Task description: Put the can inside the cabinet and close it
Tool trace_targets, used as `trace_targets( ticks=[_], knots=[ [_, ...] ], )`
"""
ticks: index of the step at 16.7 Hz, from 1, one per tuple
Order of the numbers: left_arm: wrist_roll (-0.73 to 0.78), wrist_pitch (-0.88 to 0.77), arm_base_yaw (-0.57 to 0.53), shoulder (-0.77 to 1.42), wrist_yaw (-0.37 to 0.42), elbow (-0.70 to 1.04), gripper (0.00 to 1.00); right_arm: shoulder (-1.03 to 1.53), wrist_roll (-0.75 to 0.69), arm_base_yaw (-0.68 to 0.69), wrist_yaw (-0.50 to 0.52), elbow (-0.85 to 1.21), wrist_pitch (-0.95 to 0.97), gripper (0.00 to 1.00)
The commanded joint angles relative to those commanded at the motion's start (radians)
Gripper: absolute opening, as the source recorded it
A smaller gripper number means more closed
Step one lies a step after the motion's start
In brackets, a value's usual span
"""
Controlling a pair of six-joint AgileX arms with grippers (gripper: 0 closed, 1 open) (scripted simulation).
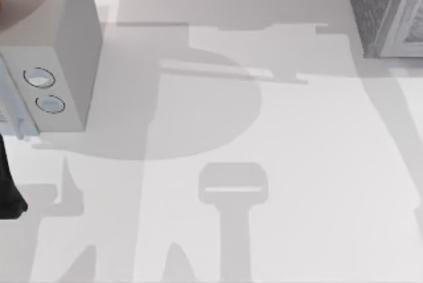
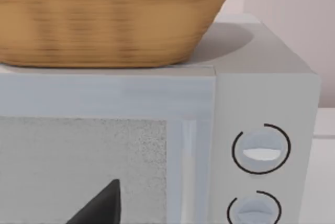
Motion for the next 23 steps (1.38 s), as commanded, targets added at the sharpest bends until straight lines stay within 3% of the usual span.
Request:
trace_targets(
  ticks=[23],
  knots=[
    [0.0, 0.0, 0.0, 0.0, 0.0, 0.0, 1.0, 0.518, 0.001, -0.06, -0.051, 0.696, -0.177, 0.0]
  ],
)
